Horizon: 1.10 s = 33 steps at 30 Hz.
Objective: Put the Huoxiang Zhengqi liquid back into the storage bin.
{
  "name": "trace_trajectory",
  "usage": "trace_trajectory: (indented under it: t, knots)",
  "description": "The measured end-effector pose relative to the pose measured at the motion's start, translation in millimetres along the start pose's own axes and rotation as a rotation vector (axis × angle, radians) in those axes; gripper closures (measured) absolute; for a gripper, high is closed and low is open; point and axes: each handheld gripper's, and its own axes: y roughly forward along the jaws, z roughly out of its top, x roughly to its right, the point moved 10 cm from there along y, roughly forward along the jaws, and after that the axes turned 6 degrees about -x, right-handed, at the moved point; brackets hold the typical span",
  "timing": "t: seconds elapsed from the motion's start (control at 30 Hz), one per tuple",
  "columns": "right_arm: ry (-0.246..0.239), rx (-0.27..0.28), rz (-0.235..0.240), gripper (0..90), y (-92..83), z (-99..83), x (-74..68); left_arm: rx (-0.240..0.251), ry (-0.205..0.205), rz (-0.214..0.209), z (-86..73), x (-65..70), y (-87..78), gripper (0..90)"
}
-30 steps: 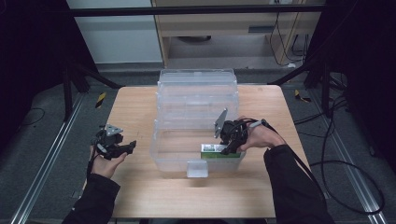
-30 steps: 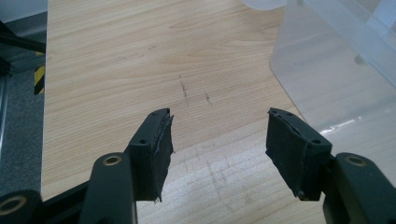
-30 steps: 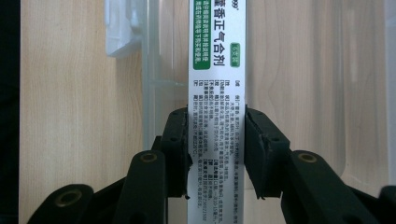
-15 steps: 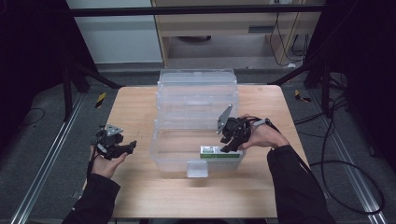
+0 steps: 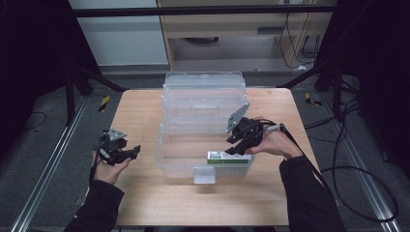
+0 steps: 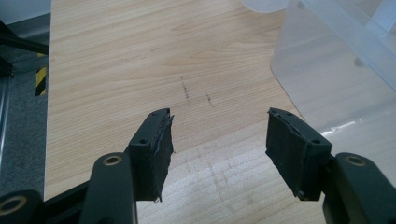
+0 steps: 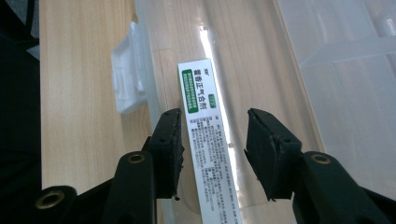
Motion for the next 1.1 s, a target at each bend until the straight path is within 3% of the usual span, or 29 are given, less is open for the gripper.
trace_trajectory:
  t: [0.43, 0.83, 1.1]
  knots:
    - [0.008, 0.005, 0.023, 53.1, 11.9, 5.4, -17.4, 0.003, 0.001, 0.002, 0.8, 0.2, -0.9, 40.0]
    - [-0.016, -0.009, 0.067, 59.5, 30.3, 9.4, -33.5, 0.009, -0.001, 0.004, 1.7, -0.7, -2.9, 40.0]
    - [-0.026, -0.047, 0.085, 62.9, 42.2, 7.0, -39.2, 0.01, 0.001, 0.004, 2.0, -0.3, -3.1, 40.0]
